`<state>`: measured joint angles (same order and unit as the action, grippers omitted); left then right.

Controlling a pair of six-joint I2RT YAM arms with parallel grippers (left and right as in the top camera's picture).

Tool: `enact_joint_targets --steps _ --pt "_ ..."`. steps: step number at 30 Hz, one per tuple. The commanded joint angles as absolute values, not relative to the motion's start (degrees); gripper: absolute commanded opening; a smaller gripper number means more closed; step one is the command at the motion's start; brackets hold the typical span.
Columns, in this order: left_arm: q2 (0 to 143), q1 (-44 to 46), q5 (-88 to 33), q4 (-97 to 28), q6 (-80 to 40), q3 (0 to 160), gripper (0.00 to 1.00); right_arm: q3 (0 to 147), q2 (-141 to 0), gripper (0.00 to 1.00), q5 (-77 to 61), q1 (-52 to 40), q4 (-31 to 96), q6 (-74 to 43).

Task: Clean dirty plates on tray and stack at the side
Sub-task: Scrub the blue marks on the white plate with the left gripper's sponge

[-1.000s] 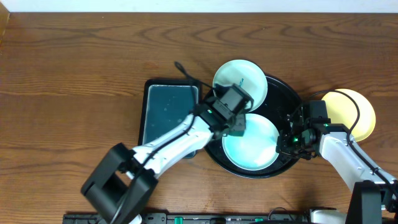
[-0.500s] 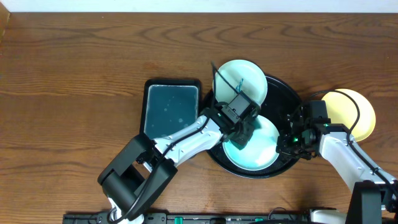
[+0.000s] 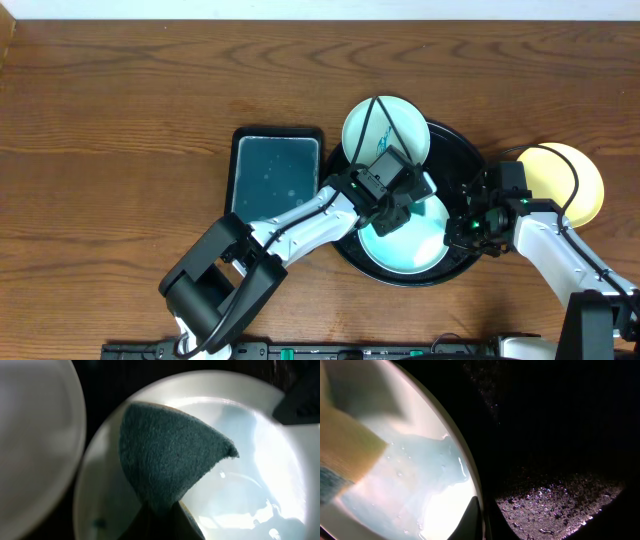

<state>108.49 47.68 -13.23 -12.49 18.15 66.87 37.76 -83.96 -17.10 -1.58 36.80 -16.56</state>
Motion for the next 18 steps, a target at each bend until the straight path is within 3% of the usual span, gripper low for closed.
enact_joint_targets --steps 1,9,18 --pt "110.32 47.59 -12.36 -10.20 23.11 66.50 0.08 37.47 -84.05 0.01 -14.81 -1.72 37.36 -17.10" --pt "113.19 47.07 -12.23 -6.76 23.07 66.50 0.08 37.50 -84.05 0.01 -14.81 -1.72 37.82 -17.10" --pt "112.36 43.16 -3.14 -10.44 9.41 66.50 0.08 37.50 -84.05 0.01 -14.79 -1.72 37.93 -17.10"
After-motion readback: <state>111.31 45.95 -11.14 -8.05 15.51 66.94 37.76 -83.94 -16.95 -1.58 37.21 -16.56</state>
